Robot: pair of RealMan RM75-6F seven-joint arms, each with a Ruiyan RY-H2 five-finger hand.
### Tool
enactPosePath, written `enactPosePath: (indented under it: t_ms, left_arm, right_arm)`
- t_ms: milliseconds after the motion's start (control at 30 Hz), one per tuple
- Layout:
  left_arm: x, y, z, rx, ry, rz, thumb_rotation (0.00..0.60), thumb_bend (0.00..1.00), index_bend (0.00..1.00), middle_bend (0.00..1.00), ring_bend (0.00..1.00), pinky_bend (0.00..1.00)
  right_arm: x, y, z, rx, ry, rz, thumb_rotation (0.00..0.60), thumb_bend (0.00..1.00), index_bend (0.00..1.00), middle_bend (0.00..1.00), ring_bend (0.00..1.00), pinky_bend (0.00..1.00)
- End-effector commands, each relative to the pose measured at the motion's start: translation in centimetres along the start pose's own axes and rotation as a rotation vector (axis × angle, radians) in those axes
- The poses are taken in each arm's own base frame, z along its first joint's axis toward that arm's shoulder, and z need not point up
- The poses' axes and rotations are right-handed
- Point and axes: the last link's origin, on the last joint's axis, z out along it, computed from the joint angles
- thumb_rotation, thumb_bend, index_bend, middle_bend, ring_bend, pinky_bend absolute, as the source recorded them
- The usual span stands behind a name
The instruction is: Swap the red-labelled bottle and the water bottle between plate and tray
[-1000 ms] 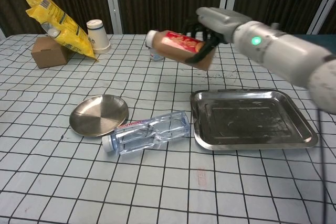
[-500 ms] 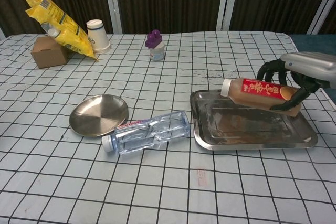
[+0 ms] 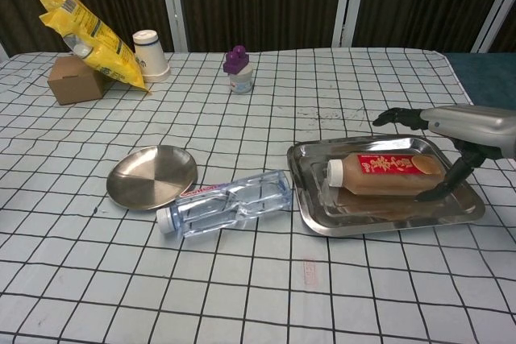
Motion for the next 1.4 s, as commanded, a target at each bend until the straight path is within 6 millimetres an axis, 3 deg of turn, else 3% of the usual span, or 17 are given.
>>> enactPosePath:
  t_ms: [33, 200, 367, 567, 767, 900, 1100, 1300, 1367, 1400]
  left_arm:
    - [0.2, 0.5, -0.1, -0.027, 0.015, -0.028, 0.6, 0.38, 0.0, 0.02, 0.0, 0.08]
    - [0.1, 3.3, 0.5, -0.158, 0.005, -0.107, 0.6, 0.38, 0.0, 0.05, 0.04, 0.14]
    - [-0.3, 8.4, 2.7, -0.3, -0.046, -0.16, 0.6, 0.38, 0.0, 0.06, 0.07, 0.18]
    - [-1.5, 16.5, 5.9, -0.43, -0.154, -0.29, 0.6, 0.39, 0.0, 0.08, 0.08, 0.2]
    - [-3.4, 22.5, 10.3, -0.447, -0.166, -0.211, 0.6, 0.38, 0.0, 0.08, 0.08, 0.2]
    - [-4.7, 25.5, 12.0, -0.438, -0.177, -0.177, 0.6, 0.36, 0.0, 0.07, 0.08, 0.2]
    - [-6.5, 27.7, 13.6, -0.411, -0.195, -0.122, 0.6, 0.36, 0.0, 0.07, 0.07, 0.21]
    - [-7.9, 27.6, 14.2, -0.361, -0.225, -0.048, 0.6, 0.36, 0.0, 0.07, 0.08, 0.23]
    - [-8.3, 27.3, 14.3, -0.338, -0.24, -0.032, 0.6, 0.36, 0.04, 0.12, 0.13, 0.27]
    - [-8.3, 27.2, 14.3, -0.331, -0.239, -0.027, 0.6, 0.36, 0.11, 0.2, 0.21, 0.32]
  right_arm:
    - [1.8, -0.2, -4.0, 0.017, 0.114, 0.056, 0.6, 0.21, 0.0, 0.01, 0.0, 0.18]
    - [1.6, 0.8, -10.6, -0.068, 0.313, 0.032, 0.6, 0.21, 0.0, 0.01, 0.0, 0.15]
    - [-0.8, 2.0, -14.7, -0.179, 0.314, -0.039, 0.6, 0.21, 0.0, 0.01, 0.0, 0.12]
    - [0.4, 2.9, -15.4, -0.198, 0.329, -0.003, 0.6, 0.21, 0.0, 0.01, 0.0, 0.1]
    - [1.9, 4.2, -16.3, -0.215, 0.36, 0.063, 0.6, 0.21, 0.0, 0.01, 0.0, 0.1]
    - [2.3, 4.9, -16.5, -0.227, 0.355, 0.1, 0.6, 0.21, 0.0, 0.01, 0.0, 0.1]
    - [3.0, 5.6, -16.8, -0.234, 0.365, 0.13, 0.6, 0.21, 0.0, 0.01, 0.0, 0.1]
    - [3.2, 5.8, -16.9, -0.227, 0.363, 0.157, 0.6, 0.21, 0.0, 0.01, 0.0, 0.1]
    - [3.3, 5.8, -16.9, -0.225, 0.365, 0.156, 0.6, 0.21, 0.0, 0.01, 0.0, 0.1]
    - [3.3, 5.8, -17.0, -0.224, 0.365, 0.157, 0.6, 0.21, 0.0, 0.01, 0.0, 0.1]
